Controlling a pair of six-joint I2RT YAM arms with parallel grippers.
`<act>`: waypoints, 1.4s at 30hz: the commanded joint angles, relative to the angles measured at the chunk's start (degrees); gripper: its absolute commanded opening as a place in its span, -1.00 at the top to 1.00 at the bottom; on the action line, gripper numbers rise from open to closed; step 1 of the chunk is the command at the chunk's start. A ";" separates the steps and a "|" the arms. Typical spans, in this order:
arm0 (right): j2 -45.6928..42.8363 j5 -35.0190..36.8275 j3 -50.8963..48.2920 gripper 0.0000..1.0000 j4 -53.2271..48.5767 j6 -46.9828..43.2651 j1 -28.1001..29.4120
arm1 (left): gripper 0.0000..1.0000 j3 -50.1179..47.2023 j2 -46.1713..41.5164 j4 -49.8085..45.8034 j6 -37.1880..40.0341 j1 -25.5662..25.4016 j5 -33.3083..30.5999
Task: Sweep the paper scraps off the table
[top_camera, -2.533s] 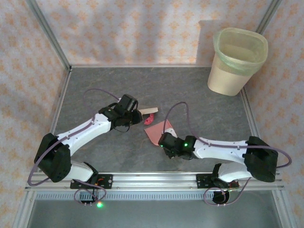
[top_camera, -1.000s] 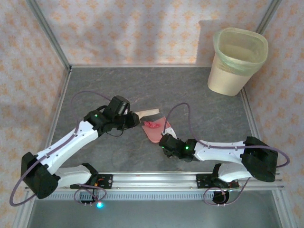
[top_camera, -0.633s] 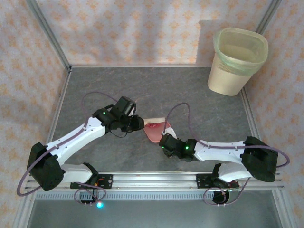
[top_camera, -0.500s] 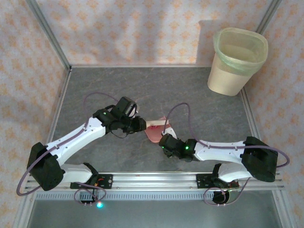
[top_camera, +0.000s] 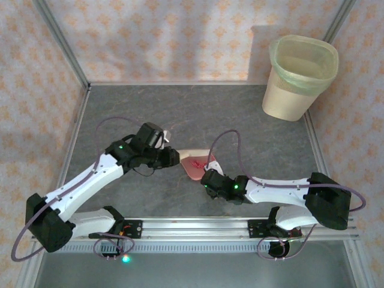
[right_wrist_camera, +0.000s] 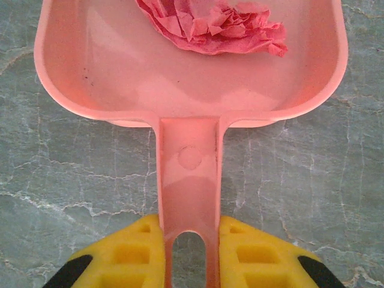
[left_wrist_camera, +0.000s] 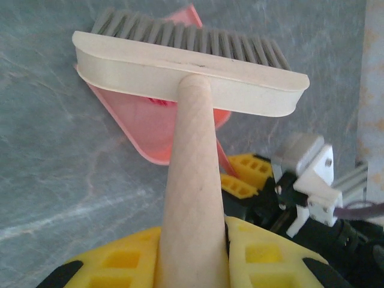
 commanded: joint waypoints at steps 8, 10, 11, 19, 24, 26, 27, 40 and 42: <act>0.29 1.25 -1.79 1.00 -2.20 0.87 0.00 | 1.00 -6.18 -8.42 8.50 -2.75 2.53 -22.68; 0.12 1.26 -1.87 1.00 -2.19 0.91 -0.06 | 1.00 -9.05 -8.69 12.24 -3.57 2.58 -25.94; -0.13 1.35 -1.96 1.00 -2.18 0.86 -0.01 | 1.00 -10.23 -8.56 14.10 -3.63 2.50 -27.52; -0.40 6.79 -0.13 1.00 -4.70 3.73 -0.04 | 1.00 -20.49 -8.94 25.41 -2.46 2.45 -36.96; -2.93 7.67 1.35 1.00 -6.29 4.45 -0.01 | 1.00 -24.63 -10.46 27.46 -4.41 2.45 -39.77; -5.97 8.28 1.84 1.00 -6.46 4.70 0.00 | 1.00 -24.76 -10.86 27.43 -4.42 2.47 -39.88; -6.88 8.65 2.18 1.00 -6.95 4.75 -0.01 | 1.00 -24.74 -11.00 27.10 -4.57 2.44 -40.28; -17.21 17.15 22.76 1.00 -27.71 2.91 -8.22 | 1.00 -25.61 -8.95 27.97 -7.05 2.45 -38.03; -16.27 18.03 27.58 1.00 -30.02 1.19 -10.89 | 1.00 -25.61 -8.41 28.16 -7.31 2.40 -37.39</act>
